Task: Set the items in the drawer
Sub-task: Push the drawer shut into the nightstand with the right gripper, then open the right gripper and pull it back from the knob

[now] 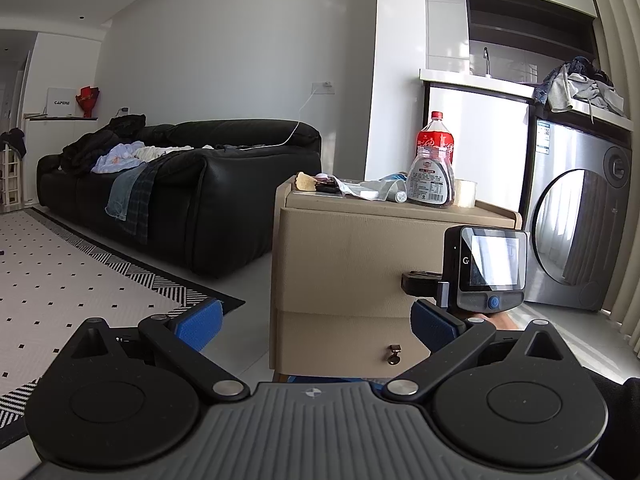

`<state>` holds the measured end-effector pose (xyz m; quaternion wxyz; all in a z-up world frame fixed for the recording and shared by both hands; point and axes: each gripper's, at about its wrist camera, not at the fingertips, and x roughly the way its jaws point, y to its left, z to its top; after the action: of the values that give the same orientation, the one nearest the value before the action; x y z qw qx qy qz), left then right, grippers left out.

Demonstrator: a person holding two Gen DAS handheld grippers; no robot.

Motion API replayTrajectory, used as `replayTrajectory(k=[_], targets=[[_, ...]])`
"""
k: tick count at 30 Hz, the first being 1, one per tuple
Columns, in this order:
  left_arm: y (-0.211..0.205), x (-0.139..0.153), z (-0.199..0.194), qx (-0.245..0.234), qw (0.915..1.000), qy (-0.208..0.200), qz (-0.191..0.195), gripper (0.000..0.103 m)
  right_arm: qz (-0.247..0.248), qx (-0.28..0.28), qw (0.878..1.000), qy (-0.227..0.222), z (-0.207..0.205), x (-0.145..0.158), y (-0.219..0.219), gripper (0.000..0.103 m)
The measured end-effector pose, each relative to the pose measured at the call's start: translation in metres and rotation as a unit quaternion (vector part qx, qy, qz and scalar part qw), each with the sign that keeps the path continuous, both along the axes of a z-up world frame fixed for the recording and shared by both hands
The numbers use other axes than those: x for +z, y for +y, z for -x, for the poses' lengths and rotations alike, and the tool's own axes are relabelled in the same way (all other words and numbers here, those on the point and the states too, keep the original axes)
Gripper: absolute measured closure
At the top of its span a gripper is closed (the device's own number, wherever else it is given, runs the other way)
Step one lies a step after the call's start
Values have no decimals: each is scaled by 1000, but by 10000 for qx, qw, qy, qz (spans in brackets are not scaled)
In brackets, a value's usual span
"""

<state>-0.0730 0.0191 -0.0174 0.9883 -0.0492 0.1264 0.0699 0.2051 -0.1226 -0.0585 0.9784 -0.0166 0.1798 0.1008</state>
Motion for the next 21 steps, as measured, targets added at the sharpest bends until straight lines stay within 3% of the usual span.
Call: replayTrajectory(k=[21], targets=[[0,0,-4,-1,10000,17,-4,0,109,25,9999,-45,-24,-4,7,84]])
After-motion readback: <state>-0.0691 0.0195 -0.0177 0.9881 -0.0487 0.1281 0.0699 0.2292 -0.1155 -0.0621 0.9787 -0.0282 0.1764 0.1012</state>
